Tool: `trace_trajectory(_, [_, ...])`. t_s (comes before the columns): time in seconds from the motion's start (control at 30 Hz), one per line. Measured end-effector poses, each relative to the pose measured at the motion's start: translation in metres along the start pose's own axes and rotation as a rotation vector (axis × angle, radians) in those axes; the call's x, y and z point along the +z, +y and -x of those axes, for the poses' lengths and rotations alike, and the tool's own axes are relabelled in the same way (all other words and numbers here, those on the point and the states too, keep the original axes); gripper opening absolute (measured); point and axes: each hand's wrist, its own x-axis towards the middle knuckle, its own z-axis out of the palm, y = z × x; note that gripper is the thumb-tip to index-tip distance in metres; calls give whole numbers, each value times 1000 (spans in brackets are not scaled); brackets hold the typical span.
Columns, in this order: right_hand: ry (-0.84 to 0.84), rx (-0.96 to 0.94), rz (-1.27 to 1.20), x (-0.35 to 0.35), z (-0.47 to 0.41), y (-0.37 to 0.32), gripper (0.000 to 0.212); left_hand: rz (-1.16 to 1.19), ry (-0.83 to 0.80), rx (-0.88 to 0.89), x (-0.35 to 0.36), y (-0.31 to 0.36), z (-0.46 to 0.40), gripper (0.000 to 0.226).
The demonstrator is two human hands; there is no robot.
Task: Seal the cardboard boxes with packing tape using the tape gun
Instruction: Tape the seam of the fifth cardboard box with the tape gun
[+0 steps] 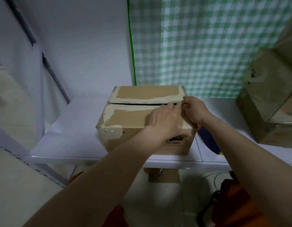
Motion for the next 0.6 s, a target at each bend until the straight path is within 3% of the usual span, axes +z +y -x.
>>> trace_trajectory(0.1, [35,-9,-95,-1,-2,7,30,86,-179,-12,-2,-18,-13,142])
trace_trajectory(0.23, [178,122,-300,3,-3,28,30,94,-383,2,2,-17,-26,142])
trace_trajectory(0.43, [78,359,-10,9,5,80,29,161,-325,41,5,11,-41,119])
trace_trajectory(0.6, [9,410,126,13,24,107,34,127,-275,163,7,50,-55,100])
